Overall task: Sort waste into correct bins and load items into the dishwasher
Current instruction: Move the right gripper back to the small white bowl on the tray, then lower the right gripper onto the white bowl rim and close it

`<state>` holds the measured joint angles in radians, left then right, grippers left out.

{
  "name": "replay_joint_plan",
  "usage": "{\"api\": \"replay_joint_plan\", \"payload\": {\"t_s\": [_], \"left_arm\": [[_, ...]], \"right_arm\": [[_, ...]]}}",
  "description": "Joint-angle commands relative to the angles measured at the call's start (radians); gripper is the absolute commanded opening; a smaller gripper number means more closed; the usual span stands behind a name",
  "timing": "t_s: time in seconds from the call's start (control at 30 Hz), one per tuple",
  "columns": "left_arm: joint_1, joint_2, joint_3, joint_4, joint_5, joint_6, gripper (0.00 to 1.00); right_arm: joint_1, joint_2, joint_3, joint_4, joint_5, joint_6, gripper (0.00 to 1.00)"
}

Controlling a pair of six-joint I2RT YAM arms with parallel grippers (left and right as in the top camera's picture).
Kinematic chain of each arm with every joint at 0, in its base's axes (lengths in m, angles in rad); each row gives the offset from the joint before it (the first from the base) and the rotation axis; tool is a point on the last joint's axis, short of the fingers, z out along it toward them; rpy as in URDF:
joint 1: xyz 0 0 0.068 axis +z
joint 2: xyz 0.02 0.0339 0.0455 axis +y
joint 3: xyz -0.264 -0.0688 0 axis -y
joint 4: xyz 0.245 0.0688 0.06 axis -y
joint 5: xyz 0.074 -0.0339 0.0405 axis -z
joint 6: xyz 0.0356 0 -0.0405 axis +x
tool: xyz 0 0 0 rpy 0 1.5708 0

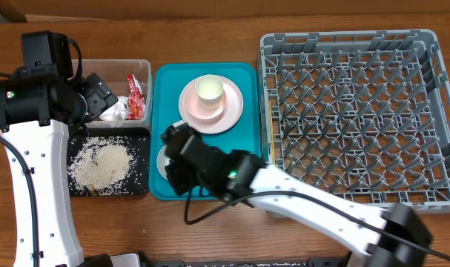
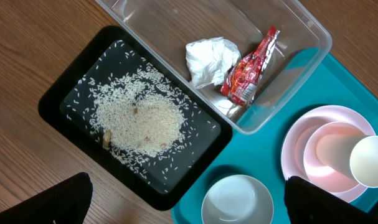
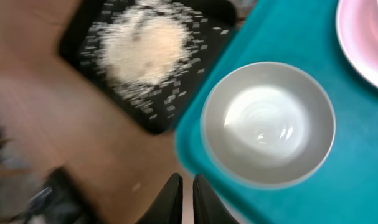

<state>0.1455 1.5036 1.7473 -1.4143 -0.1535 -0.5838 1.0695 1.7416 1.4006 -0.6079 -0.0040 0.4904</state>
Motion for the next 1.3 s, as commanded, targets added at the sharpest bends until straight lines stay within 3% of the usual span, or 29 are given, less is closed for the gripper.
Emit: {"api": "replay_joint_plan", "payload": {"t_s": [0.0, 0.3, 0.43, 0.57, 0.83, 1.1, 1.27], "left_arm": [[-0.002, 0.002, 0.002, 0.001, -0.003, 0.012, 1.00], [-0.002, 0.002, 0.002, 0.001, -0.003, 0.012, 1.00], [-0.001, 0.002, 0.002, 0.001, -0.003, 0.012, 1.00], [-0.001, 0.002, 0.002, 0.001, -0.003, 0.012, 1.00], [-0.001, 0.002, 0.002, 0.001, -0.003, 0.012, 1.00], [-0.001, 0.002, 0.002, 0.001, -0.003, 0.012, 1.00], [-0.001, 0.002, 0.002, 0.001, -0.003, 0.012, 1.00]], "right_arm": [[0.010, 0.085, -0.007, 0.021, 0.150, 0.011, 0.10], [-0.007, 0.234, -0.007, 0.030, 0.274, 0.011, 0.10], [-0.037, 0.243, -0.007, -0.044, 0.325, 0.024, 0.07], [-0.080, 0.243, -0.007, -0.151, 0.397, 0.148, 0.06], [-0.143, 0.225, -0.005, -0.222, 0.392, 0.166, 0.06], [-0.139, 0.060, 0.009, -0.234, 0.167, 0.141, 0.07], [-0.139, 0.050, 0.007, -0.220, -0.006, 0.029, 0.17]]}}
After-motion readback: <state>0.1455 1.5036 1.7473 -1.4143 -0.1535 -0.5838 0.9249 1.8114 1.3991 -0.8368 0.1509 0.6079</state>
